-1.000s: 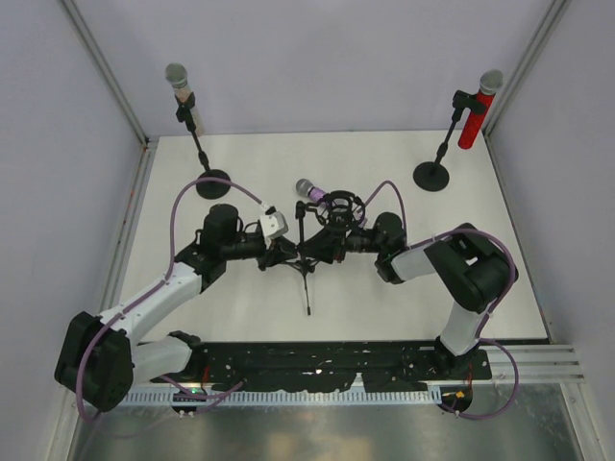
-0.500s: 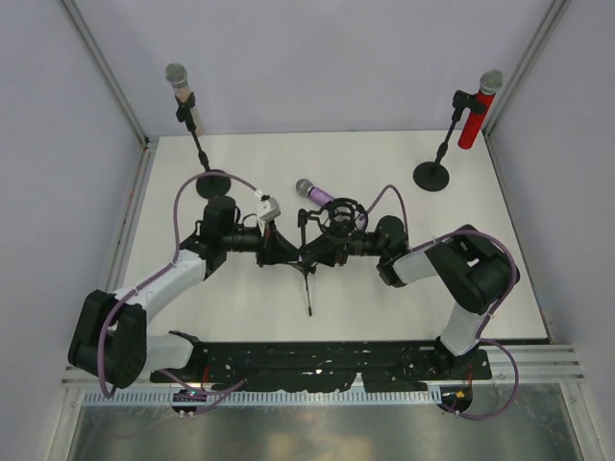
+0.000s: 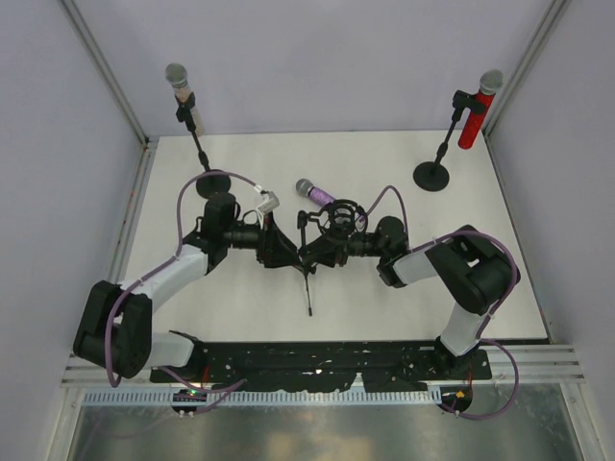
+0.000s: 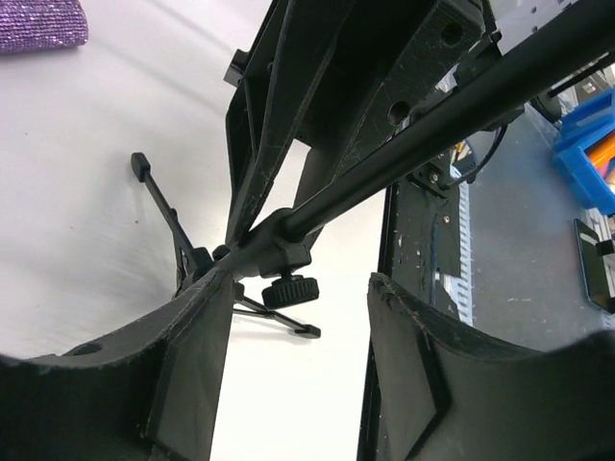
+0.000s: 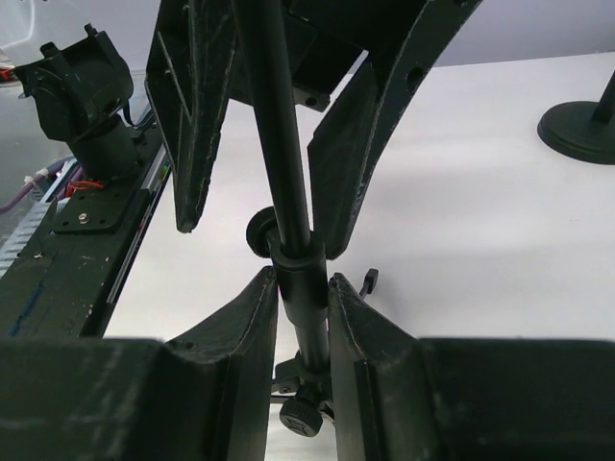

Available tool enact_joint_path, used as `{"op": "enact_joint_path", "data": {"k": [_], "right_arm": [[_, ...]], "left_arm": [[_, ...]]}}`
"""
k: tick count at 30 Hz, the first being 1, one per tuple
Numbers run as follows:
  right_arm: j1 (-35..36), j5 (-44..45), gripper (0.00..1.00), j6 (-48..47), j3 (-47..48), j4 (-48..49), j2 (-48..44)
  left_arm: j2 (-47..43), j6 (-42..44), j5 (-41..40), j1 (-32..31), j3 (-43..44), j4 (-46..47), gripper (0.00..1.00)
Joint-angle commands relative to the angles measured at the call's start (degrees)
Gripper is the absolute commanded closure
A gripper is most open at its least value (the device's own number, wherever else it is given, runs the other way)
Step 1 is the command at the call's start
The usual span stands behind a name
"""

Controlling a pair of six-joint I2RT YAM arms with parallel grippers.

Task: Remove the microphone from the stand

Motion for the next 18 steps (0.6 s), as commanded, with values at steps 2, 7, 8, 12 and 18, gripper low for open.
{"op": "enact_joint_path", "data": {"k": [2, 7, 8, 12, 18], "right_arm": [[-0.1, 2.2, 0.78, -0.5, 0.1, 1.8, -1.1], [-0.3, 1.6, 0.78, 2.0, 1.2, 1.3, -0.7], [-0.3, 1.5, 0.77, 2.4, 1.4, 0.9, -0.6], [-0.4, 1.0, 0.77, 3.5, 1.9, 0.5, -0.7], [-0.6, 1.2, 0.77, 3.5, 2.2, -0.3, -1.1]], "left_arm": [[-6.1, 4.5, -5.7, 0.7, 2.2, -1.4, 0.34], [-12.5, 20.7, -22.0, -1.5, 3.0, -7.2, 0.35], [-13.5, 25.5, -23.9, -2.1, 2.9, -8.7, 0.35], [-18.2, 32.4, -25.7, -3.6, 0.4, -8.4, 0.34], [-24.0, 45.3, -31.9, -11.3, -4.2, -9.8, 0.34]]}}
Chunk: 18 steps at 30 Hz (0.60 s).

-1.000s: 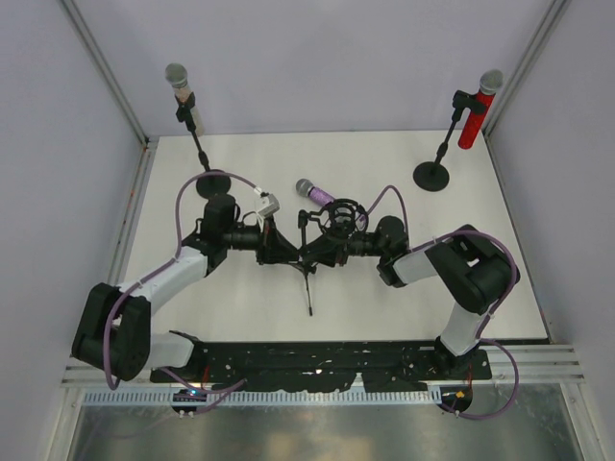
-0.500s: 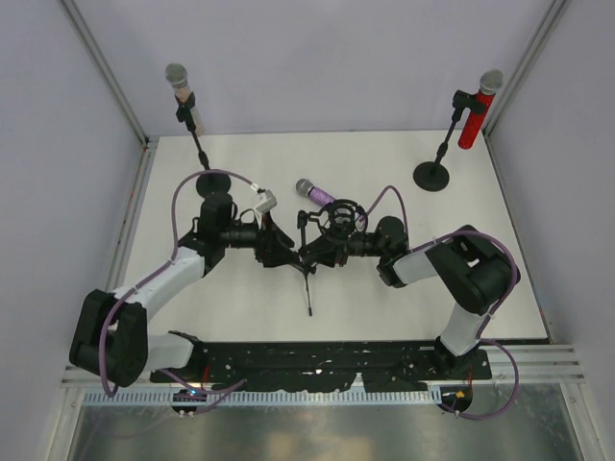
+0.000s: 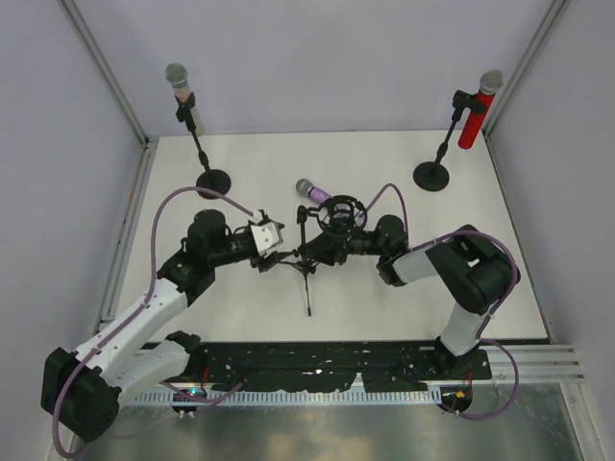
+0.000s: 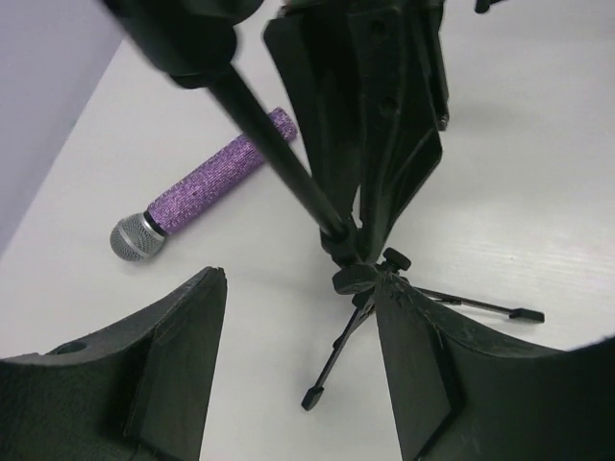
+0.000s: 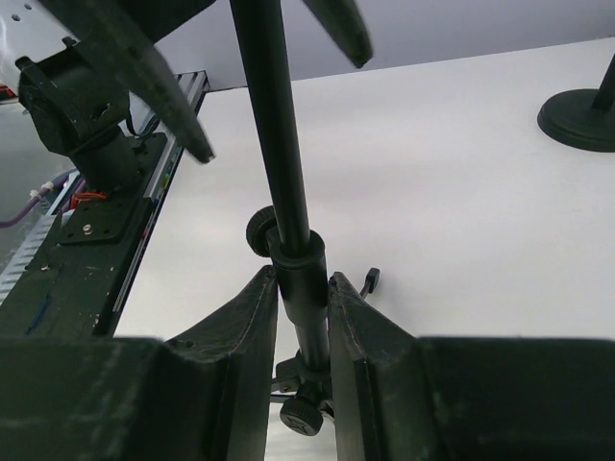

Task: Remove the microphone from the stand

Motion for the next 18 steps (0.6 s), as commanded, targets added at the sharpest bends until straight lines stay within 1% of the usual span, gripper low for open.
{"op": "enact_joint_path", "data": {"k": [1, 10, 12, 16, 18], "right_arm": [[-0.6, 0.4, 0.77, 0.8, 1.6, 0.2, -1.1], [-0.7, 0.3, 0.77, 0.9, 1.7, -0.1, -1.0], [-0.8, 0.3, 0.76, 1.0, 1.8, -0.1, -1.0], [-0.8, 0.2, 0.76, 0.9, 1.8, -0.2, -0.9], [-0.8, 0.2, 0.76, 0.9, 1.8, 0.0, -0.6]], "left_arm": [[-2.9, 13.8, -7.7, -5.4, -3.4, -1.2, 0.34], [-2.0, 20.6, -13.2, -9.7, -5.7, -0.1, 0.41], [-2.1, 21.8, -14.0, -10.6, -6.5, 0.6, 0.41], [-1.4, 21.7, -15.4, -12.1, -7.6, 4.6, 0.41], [-0.6, 21.2, -16.7, -12.7, -7.6, 6.2, 0.44]]}}
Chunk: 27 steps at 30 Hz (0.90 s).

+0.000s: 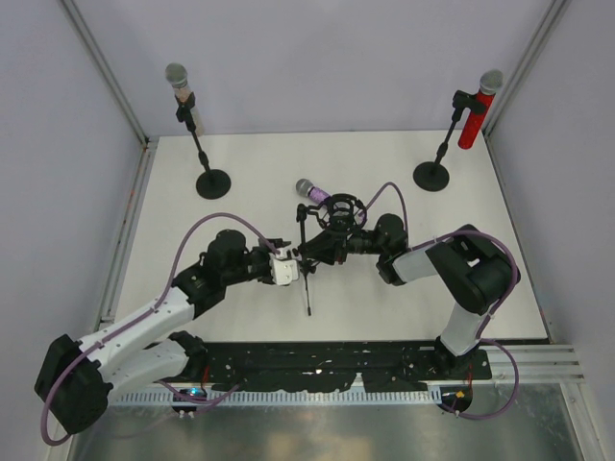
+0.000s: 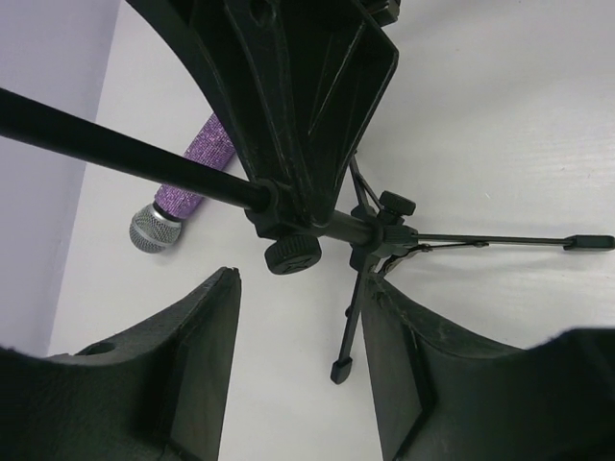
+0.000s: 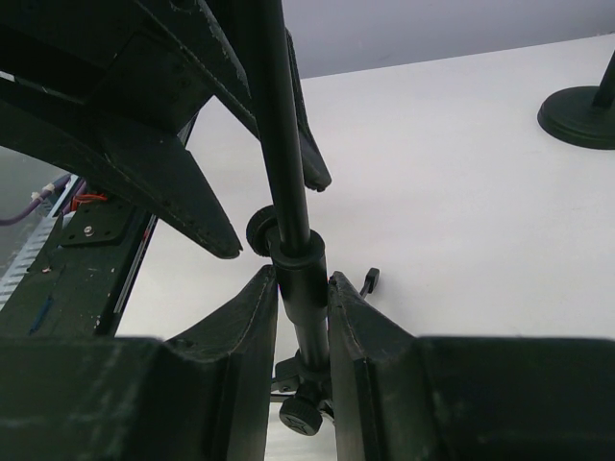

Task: Remove the microphone from the stand

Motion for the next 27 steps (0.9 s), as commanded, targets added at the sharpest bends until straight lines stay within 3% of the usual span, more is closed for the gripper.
{"op": "enact_joint_path", "data": {"k": [1, 5, 11, 18, 27], "right_arm": [[-0.6, 0.3, 0.76, 0.5, 1.2, 0.7, -0.7], [-0.6, 0.3, 0.76, 0.7, 1.2, 0.9, -0.5], [-0.7, 0.3, 0.75, 0.7, 1.1, 1.2, -0.6], [-1.1, 0.8, 0.75, -0.2, 0.7, 1.2, -0.7], [-1.6, 0.9, 0.74, -3.0, -0.4, 1.2, -1.3]], "left_arm": [[1.5, 1.1, -3.0, -1.3, -0.3, 7.2, 0.46], [2.7, 0.0, -4.3, -2.4, -0.1, 9.7, 0.50], [3.8, -1.3, -3.9, -3.0, 0.7, 9.0, 0.65], [4.1, -6.4, -3.2, -2.8, -0.2, 9.5, 0.90], [7.3, -28.1, 16.4, 7.5, 0.7, 11.6, 0.84]]}}
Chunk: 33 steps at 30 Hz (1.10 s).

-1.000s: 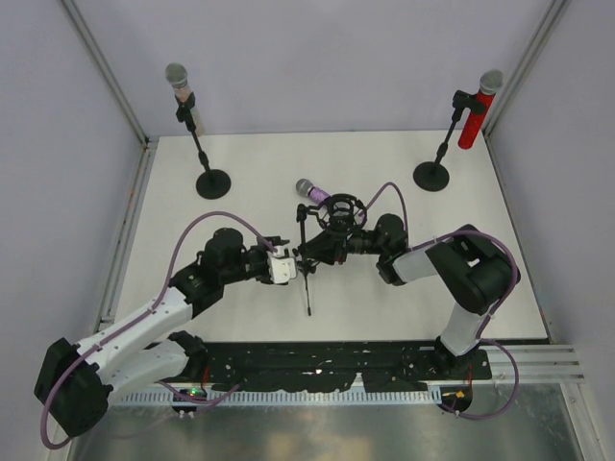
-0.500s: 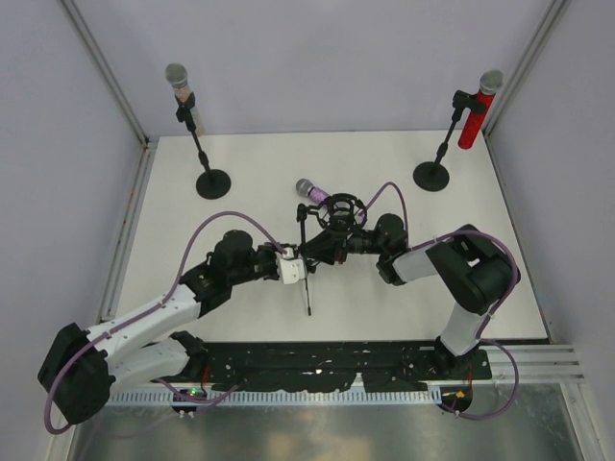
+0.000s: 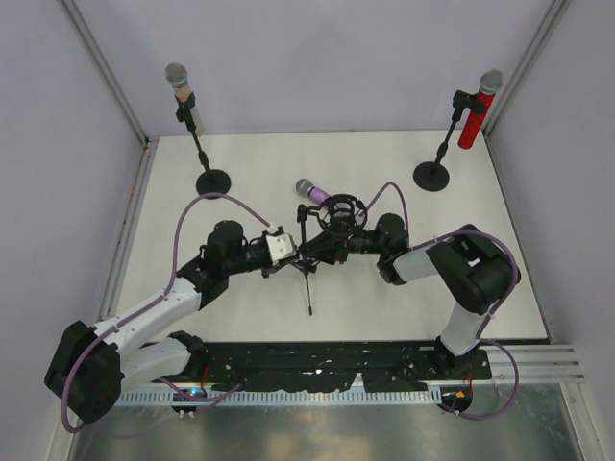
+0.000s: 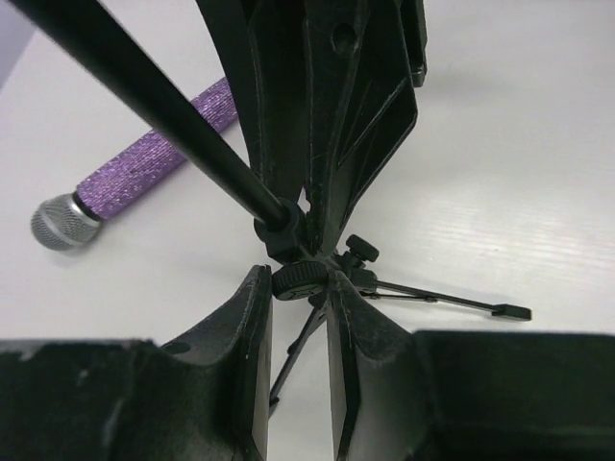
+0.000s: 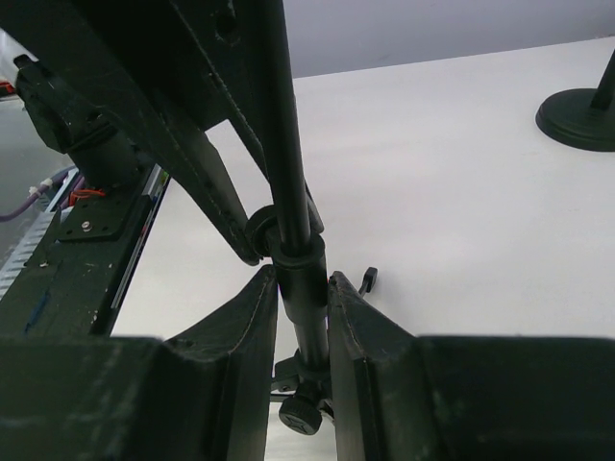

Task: Remove the microphone from the stand

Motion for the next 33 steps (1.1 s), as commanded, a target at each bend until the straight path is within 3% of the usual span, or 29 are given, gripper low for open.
{"op": "enact_joint_path", "data": {"k": [1, 6, 14, 19, 24, 33], "right_arm": [[-1.1, 1.6, 0.75, -2.6, -0.5, 1.2, -1.3], [-1.1, 1.6, 0.74, -2.9, -0.6, 1.6, -1.1], [-1.1, 2.4, 0.74, -3.3, -1.0, 1.6, -1.8], [-1.1, 2.0, 0.75, -2.6, -0.8, 1.6, -1.7], [-1.1, 0.7, 0.74, -0.3, -0.2, 2.6, -0.7], [-1.2, 0.4, 0.73, -0.3, -0.2, 2.7, -0.7]], "left_arm": [[2.0, -13.7, 12.7, 5.1, 1.2, 3.4, 0.82], [5.3, -20.4, 21.0, 8.5, 2.2, 4.2, 0.68], [10.5, -24.5, 30.5, 10.3, 5.2, 1.8, 0.29], [4.8, -20.6, 22.1, 11.0, 3.2, 4.4, 0.14], [-2.4, -10.1, 16.6, 11.0, 1.5, 3.6, 0.09], [-1.5, -1.5, 19.5, 6.7, 3.7, -4.3, 0.08]]}}
